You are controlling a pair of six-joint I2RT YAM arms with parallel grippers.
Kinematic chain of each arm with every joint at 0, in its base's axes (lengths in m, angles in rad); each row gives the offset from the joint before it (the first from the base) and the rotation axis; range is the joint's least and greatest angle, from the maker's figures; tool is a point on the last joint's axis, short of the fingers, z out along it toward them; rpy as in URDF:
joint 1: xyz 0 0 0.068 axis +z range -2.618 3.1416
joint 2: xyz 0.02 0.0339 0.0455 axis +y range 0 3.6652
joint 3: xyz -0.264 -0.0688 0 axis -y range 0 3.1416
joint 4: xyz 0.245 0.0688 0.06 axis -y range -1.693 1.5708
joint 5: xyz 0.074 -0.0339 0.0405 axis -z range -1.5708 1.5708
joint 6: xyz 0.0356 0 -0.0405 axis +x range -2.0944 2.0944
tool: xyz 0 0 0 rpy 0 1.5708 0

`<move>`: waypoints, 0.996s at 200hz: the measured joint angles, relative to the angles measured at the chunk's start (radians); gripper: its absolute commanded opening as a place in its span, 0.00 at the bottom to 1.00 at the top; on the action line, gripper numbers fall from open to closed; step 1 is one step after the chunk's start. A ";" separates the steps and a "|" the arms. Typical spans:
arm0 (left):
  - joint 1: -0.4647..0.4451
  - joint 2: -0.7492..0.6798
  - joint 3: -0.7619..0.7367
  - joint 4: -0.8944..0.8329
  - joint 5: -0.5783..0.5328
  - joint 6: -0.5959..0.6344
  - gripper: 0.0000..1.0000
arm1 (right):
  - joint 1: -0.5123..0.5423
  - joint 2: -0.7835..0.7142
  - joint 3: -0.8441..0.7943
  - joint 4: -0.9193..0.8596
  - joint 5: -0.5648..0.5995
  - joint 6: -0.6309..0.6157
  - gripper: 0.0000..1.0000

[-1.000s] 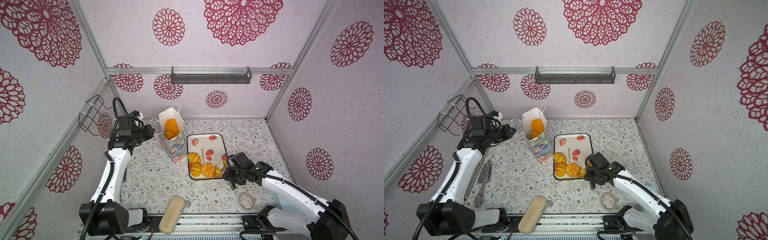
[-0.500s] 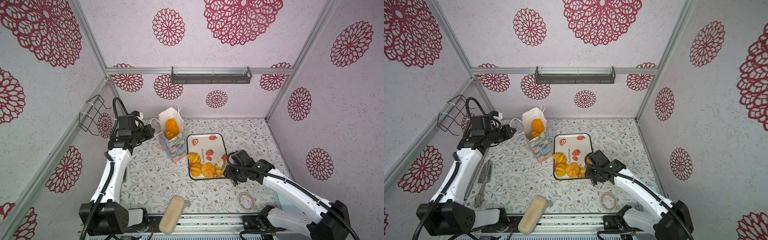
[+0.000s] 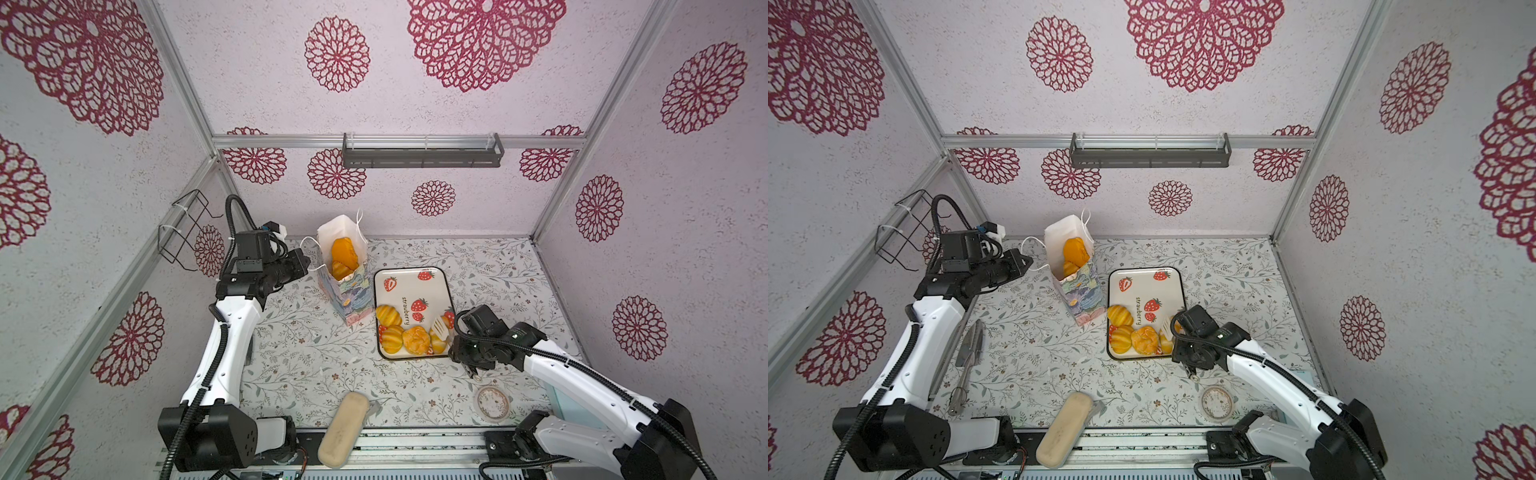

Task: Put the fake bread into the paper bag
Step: 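Lower the tongs with the right gripper around the long twisted bread on the tray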

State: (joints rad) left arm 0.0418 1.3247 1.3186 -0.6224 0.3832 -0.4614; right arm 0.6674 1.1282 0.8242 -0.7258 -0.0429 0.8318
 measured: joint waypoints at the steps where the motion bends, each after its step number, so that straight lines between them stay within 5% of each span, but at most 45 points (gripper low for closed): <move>1: 0.000 0.000 0.000 0.000 0.000 0.000 0.00 | 0.000 0.001 0.000 0.000 0.000 0.000 0.54; 199: 0.001 0.000 -0.005 0.000 -0.001 0.000 0.00 | 0.000 0.051 -0.021 0.053 -0.009 -0.012 0.45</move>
State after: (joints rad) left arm 0.0429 1.3247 1.3136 -0.6220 0.3824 -0.4614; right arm 0.6674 1.1793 0.8028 -0.6724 -0.0521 0.8200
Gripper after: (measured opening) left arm 0.046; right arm 0.465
